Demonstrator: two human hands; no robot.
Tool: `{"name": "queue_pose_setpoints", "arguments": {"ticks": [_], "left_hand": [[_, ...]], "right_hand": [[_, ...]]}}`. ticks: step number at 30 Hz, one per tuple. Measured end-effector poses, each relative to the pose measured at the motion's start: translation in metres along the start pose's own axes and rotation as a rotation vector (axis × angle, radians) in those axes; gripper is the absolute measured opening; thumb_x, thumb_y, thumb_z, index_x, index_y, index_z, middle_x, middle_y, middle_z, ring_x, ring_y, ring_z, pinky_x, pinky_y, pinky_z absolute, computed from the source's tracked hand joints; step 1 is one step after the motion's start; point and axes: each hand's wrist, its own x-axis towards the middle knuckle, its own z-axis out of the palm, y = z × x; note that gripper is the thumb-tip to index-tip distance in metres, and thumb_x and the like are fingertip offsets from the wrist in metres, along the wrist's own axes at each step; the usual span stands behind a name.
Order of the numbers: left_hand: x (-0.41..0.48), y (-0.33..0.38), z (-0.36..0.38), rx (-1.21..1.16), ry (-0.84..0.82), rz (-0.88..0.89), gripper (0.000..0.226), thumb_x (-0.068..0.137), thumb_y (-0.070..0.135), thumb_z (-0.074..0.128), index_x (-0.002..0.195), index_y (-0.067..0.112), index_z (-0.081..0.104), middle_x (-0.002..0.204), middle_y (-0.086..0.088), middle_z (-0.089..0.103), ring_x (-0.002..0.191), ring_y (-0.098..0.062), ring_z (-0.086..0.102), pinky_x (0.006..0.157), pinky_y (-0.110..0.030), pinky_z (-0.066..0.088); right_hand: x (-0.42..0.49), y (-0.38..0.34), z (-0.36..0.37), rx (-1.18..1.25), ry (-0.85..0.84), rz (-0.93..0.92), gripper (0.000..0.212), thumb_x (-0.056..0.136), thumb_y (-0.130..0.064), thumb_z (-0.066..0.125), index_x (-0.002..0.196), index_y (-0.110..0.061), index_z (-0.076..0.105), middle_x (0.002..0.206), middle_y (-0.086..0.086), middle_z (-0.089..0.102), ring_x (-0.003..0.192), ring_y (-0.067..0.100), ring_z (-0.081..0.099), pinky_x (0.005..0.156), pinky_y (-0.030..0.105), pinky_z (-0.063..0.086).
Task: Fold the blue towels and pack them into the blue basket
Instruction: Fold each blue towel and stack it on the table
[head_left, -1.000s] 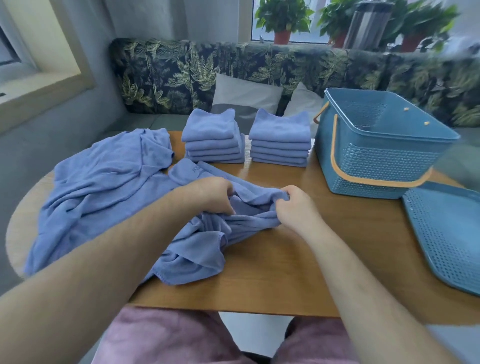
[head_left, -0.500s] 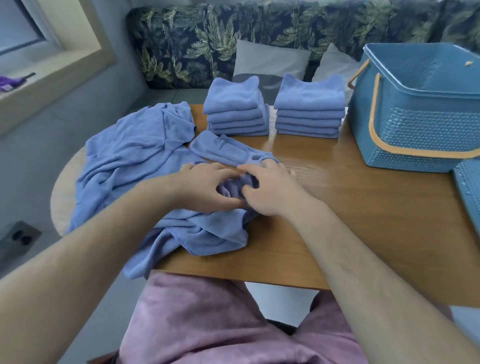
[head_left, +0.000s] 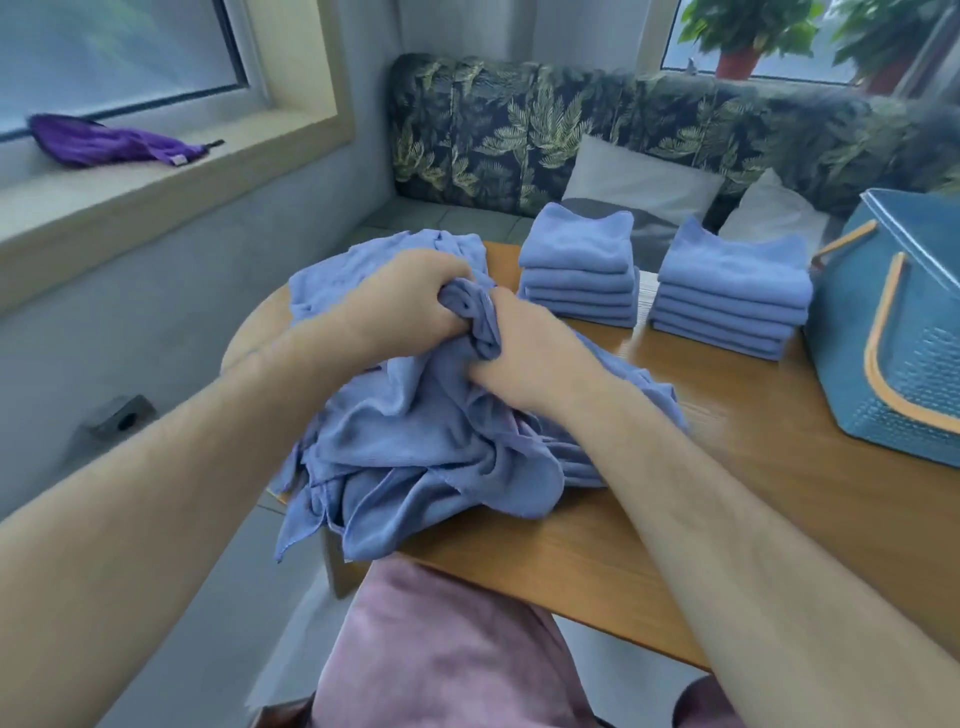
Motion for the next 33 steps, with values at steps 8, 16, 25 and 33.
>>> {"name": "queue_pose_setpoints", "arguments": {"ticks": [8,16,25,33], "left_hand": [[0.036,-0.032,-0.095,0.202,0.465,0.194,0.027,0.083,0.022,0.049,0.096,0.005,0.066,0.098,-0.013,0.059,0.095,-0.026,0.053,0.086,-0.029,0.039],[0.013,-0.079,-0.023,0.585,-0.223,-0.13,0.074,0.083,0.046,0.064,0.151,0.03,0.039,0.163,0.0,0.025,0.15,-0.028,0.017,0.122,-0.046,0.012],[0.028,0.018,0.119,0.241,-0.375,-0.049,0.027,0.096,0.038,0.057,0.101,0.016,0.071,0.108,-0.004,0.065,0.1,-0.026,0.061,0.084,-0.039,0.051],[0.037,0.082,0.175,0.002,-0.367,-0.066,0.036,0.096,0.019,0.05,0.061,0.011,0.046,0.061,-0.006,0.052,0.06,-0.022,0.048,0.053,-0.032,0.037]], "right_hand": [[0.11,-0.076,-0.018,0.444,0.406,-0.188,0.016,0.081,-0.002,0.056,0.096,-0.004,0.052,0.08,0.005,0.058,0.066,0.018,0.047,0.06,0.03,0.029],[0.096,-0.01,0.002,-0.114,-0.154,-0.059,0.033,0.082,-0.02,0.068,0.111,-0.011,0.058,0.105,0.001,0.058,0.095,0.022,0.058,0.073,0.033,0.047],[-0.022,0.117,-0.024,-0.435,0.028,0.431,0.041,0.096,-0.034,0.053,0.134,-0.018,0.055,0.137,0.011,0.052,0.126,0.035,0.047,0.101,0.042,0.042],[-0.074,0.173,-0.023,0.164,0.143,0.768,0.03,0.09,-0.035,0.064,0.069,-0.016,0.052,0.067,0.0,0.053,0.067,0.023,0.052,0.059,0.03,0.041]]}}
